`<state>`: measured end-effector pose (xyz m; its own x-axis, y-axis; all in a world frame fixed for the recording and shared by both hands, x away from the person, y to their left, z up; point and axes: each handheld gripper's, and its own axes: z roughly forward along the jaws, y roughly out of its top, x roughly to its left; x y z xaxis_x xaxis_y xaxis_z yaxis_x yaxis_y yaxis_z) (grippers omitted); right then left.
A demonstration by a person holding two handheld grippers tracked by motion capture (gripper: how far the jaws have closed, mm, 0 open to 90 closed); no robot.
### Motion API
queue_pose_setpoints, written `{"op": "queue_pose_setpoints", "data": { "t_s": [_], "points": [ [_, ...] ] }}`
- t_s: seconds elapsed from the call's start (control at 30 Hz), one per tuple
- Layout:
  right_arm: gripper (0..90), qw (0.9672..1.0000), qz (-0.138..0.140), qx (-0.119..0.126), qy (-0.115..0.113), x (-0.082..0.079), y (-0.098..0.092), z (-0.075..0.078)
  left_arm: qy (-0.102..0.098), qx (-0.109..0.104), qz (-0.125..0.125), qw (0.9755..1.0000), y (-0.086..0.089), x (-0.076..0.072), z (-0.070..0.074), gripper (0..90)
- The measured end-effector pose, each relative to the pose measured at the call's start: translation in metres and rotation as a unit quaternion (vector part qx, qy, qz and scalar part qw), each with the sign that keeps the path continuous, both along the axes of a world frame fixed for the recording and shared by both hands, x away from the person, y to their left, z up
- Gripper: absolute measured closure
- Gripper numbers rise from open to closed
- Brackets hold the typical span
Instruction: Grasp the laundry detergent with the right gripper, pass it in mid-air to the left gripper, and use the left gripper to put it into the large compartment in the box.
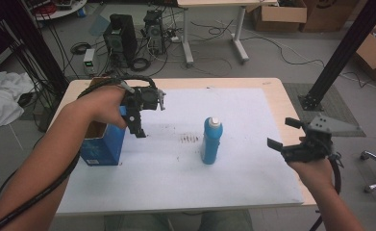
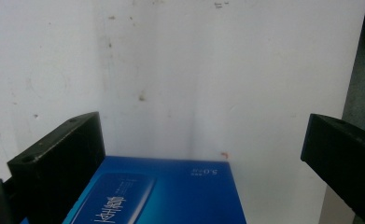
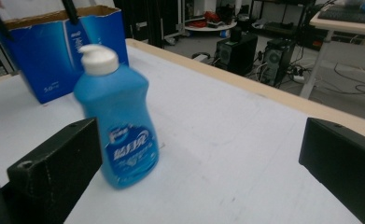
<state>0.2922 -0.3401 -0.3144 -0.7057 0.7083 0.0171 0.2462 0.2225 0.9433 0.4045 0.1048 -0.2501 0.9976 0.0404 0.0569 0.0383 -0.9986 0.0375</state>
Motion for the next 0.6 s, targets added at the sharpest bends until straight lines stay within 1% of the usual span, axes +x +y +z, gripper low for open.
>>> {"op": "queue_pose_setpoints", "data": {
  "t_s": [0.03, 0.1, 0.17, 0.2, 0.23, 0.3, 0.33, 0.37, 0.4, 0.47, 0.53, 0.6],
  "points": [
    [0.0, 1.0, 0.0, 0.0, 0.0, 0.0, 0.0, 0.0, 0.0, 0.0, 0.0, 1.0, 0.0, 0.0, 0.0, 0.1],
    [0.0, 1.0, 0.001, -0.006, 0.0, -0.013, 0.001, -0.006, -0.001, 0.0, -0.002, 1.0, -0.001, -0.001, 0.001, 0.1],
    [0.0, 1.0, 0.005, -0.006, -0.001, -0.021, 0.004, -0.011, -0.001, -0.002, -0.003, 1.0, -0.001, -0.002, 0.001, 0.1],
    [0.0, 0.9999, 0.011, -0.001, 0.001, -0.027, 0.01, -0.017, -0.002, -0.001, -0.003, 1.0, -0.002, -0.002, 0.002, 0.1],
    [0.0, 0.9998, 0.018, 0.001, 0.003, -0.03, 0.015, -0.022, -0.002, -0.002, -0.003, 1.0, -0.002, -0.003, 0.002, 0.1],
    [0.0, 0.9997, 0.025, -0.002, 0.004, -0.034, 0.027, -0.031, -0.003, -0.002, -0.005, 1.0, -0.003, -0.003, 0.003, 0.1],
    [0.0, 0.9997, 0.025, -0.002, 0.004, -0.034, 0.027, -0.031, -0.003, -0.002, -0.005, 1.0, -0.003, -0.003, 0.003, 0.1],
    [0.0, 0.9995, 0.03, -0.002, 0.004, -0.036, 0.033, -0.035, -0.004, -0.003, -0.007, 1.0, -0.003, -0.004, 0.003, 0.1],
    [0.0, 0.9994, 0.033, -0.002, 0.006, -0.038, 0.044, -0.044, -0.004, -0.002, -0.008, 1.0, -0.004, -0.004, 0.004, 0.1],
    [0.0, 0.9993, 0.035, -0.007, 0.01, -0.039, 0.06, -0.057, -0.004, 0.0, -0.01, 0.9999, -0.005, -0.005, 0.004, 0.1],
    [0.0, 0.9991, 0.038, -0.006, 0.016, -0.038, 0.072, -0.068, -0.004, -0.001, -0.011, 0.9999, -0.005, -0.006, 0.004, 0.1],
    [0.0, 0.9993, 0.033, -0.006, 0.019, -0.037, 0.083, -0.078, -0.005, -0.002, -0.011, 0.9999, -0.005, -0.006, 0.005, 0.1]
  ]
}}
